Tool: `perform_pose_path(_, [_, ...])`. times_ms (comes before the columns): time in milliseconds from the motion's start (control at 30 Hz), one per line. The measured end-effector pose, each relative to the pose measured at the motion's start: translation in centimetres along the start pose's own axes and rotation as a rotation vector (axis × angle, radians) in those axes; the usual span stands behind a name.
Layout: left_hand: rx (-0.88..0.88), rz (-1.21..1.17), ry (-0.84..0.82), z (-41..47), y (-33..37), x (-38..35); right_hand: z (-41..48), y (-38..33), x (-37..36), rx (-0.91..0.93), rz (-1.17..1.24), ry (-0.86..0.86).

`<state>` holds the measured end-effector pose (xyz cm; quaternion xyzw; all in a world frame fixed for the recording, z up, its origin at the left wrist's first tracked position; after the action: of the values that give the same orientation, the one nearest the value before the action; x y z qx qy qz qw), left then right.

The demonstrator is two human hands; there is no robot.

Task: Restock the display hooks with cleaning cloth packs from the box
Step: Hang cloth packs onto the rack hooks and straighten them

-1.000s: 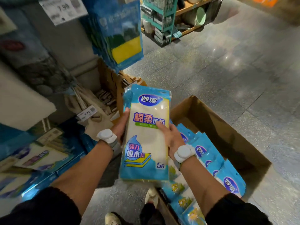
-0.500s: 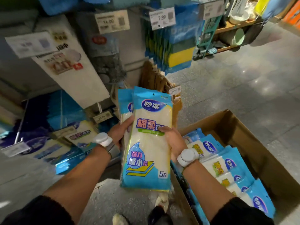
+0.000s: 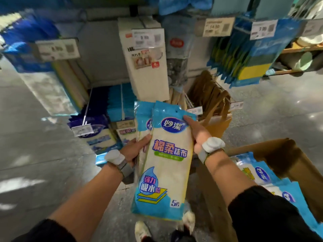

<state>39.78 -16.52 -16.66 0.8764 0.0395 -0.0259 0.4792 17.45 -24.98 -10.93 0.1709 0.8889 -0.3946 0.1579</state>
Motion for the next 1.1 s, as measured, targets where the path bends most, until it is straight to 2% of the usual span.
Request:
perform_pose_path(133, [0.042, 0.001, 0.096, -2.0, -0.8, 4.6, 0.6, 2.2, -2.8, -0.097, -0.020, -0.028])
perform_pose_path(300, [0.051, -0.028, 0.367, -2.7, -3.9, 13.6, 0.9, 4.6, -4.5, -0.151, 0.045, -0.033])
perform_pose_path(467, [-0.026, 0.004, 0.438, -5.9, -1.7, 16.9, 1.8, 6.1, -4.9, -0.135, 0.011, -0.013])
perform_pose_path(600, [-0.032, -0.003, 0.516, -7.1, -1.2, 19.5, 2.2, 6.7, -5.6, -0.036, -0.190, 0.036])
perform_pose_path(700, [-0.020, -0.069, 0.546, -7.4, -0.7, 20.8, 6.4, 8.1, -4.4, 0.030, -0.589, 0.032])
perform_pose_path(767, [-0.011, -0.128, 0.563, -7.1, -0.4, 21.5, 6.3, 8.3, -5.8, -0.001, -0.768, 0.026])
perform_pose_path(933, [-0.033, -0.184, 0.600, -6.4, 0.9, 22.3, 8.8, 9.6, -8.8, -0.048, -0.965, -0.028])
perform_pose_path(1000, [-0.056, -0.229, 0.581, -5.7, 1.4, 22.3, 10.9, 10.1, -9.8, -0.057, -1.055, -0.103])
perform_pose_path(1100, [-0.126, -0.271, 0.550, -5.1, 2.7, 21.6, 12.3, 10.2, -12.2, -0.073, -1.021, -0.161])
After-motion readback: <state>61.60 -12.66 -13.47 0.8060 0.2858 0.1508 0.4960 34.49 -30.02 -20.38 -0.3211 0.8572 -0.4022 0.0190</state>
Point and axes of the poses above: each hand's wrist, its own z-axis towards the middle knuckle, its own x-axis out of the back of the hand, y = z × x, the point moved 4 cm from there along z, towards the middle knuckle, and after that the axes turned 13 degrees about z, right-handed, at the moved point
